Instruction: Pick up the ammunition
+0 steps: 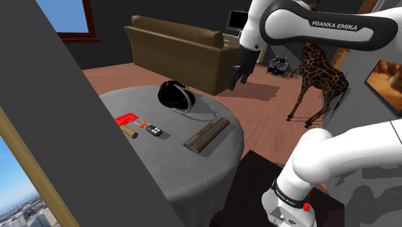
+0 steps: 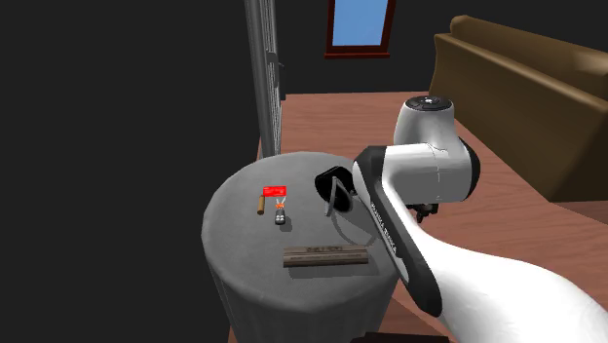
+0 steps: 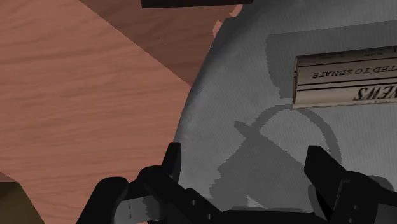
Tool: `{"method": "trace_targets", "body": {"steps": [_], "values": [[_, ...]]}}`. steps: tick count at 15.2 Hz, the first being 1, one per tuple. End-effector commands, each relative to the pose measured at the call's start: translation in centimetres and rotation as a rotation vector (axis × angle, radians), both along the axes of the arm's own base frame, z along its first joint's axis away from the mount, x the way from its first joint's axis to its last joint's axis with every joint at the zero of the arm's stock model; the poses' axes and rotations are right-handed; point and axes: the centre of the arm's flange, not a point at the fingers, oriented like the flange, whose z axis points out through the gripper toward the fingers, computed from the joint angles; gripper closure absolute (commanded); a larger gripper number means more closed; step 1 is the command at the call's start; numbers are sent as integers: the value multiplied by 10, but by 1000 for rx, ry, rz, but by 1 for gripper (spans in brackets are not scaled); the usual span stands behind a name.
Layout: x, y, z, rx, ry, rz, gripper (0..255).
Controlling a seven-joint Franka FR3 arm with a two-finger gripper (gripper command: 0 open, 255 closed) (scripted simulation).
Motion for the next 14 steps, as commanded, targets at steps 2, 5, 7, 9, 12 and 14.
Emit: {"method": "trace_targets", "body": {"steps": [2,5,7,9,12,14], "values": [[7,11,-2,1,6,4,0],[27,45,-9,2,23,16,0],[40,68,-14,4,35,23,0],[53,91,-19,5,46,31,0],[72,126,-26,7,64,43,0],[85,149,-31,8,75,51,0]]}}
